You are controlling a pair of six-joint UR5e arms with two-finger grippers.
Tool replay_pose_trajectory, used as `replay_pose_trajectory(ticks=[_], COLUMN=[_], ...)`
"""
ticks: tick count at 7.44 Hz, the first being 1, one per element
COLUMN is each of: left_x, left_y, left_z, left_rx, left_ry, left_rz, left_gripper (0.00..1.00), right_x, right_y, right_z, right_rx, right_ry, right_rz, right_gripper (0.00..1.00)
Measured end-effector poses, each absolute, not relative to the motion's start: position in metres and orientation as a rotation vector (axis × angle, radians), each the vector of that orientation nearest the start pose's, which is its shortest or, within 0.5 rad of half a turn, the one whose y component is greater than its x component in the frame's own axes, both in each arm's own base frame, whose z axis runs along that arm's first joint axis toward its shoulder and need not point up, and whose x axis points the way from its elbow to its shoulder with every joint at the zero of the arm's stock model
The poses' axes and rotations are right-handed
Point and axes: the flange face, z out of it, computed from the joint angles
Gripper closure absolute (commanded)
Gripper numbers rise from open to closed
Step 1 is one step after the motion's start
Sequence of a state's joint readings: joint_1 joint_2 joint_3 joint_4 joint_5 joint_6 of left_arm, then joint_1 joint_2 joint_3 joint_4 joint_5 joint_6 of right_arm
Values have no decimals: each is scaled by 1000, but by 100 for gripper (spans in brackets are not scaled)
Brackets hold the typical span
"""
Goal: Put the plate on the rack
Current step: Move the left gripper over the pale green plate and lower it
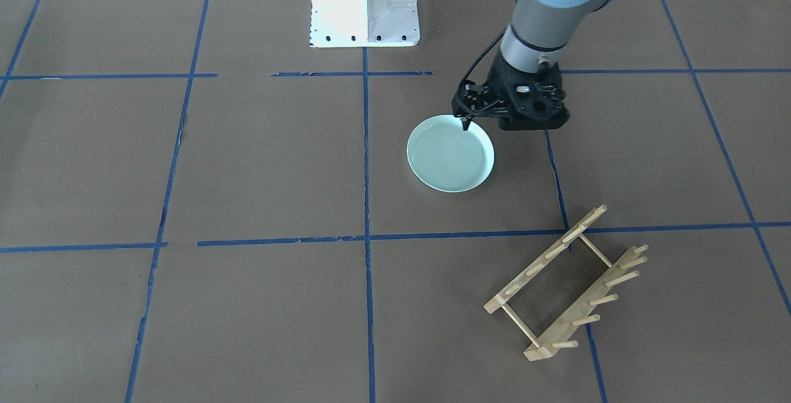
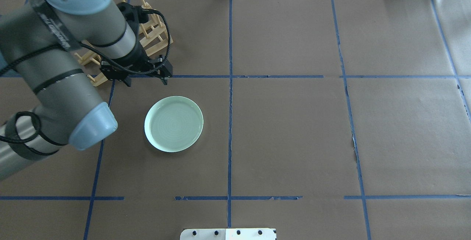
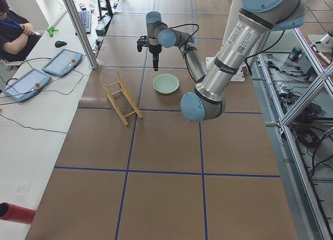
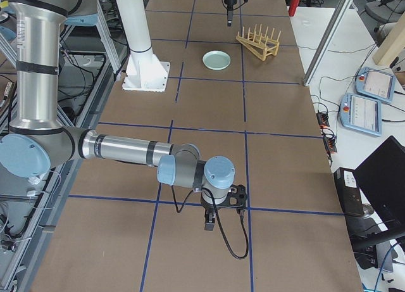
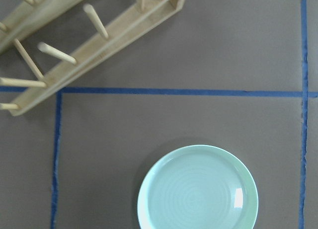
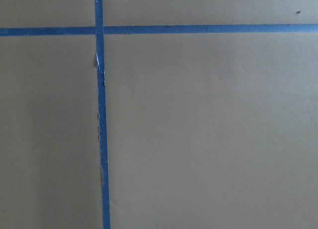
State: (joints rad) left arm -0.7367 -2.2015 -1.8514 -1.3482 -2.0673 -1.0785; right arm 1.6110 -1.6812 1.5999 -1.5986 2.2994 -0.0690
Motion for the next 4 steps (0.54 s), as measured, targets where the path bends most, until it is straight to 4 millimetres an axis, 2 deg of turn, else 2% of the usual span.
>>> replay_pose_trajectory(ticks=[2, 4], left_x=[483, 558], left_y=[-472, -453], left_z=[206, 221], left_rx=[-18, -25], left_ry=[813, 790], left_rz=[-96, -111], left_gripper=[0, 0], right_x=[84, 84], right_y=[-432, -432], right_z=[701, 701], right_rx=[-64, -64], right_ry=[-732, -732], right_rz=[12, 12], right_gripper=[0, 0])
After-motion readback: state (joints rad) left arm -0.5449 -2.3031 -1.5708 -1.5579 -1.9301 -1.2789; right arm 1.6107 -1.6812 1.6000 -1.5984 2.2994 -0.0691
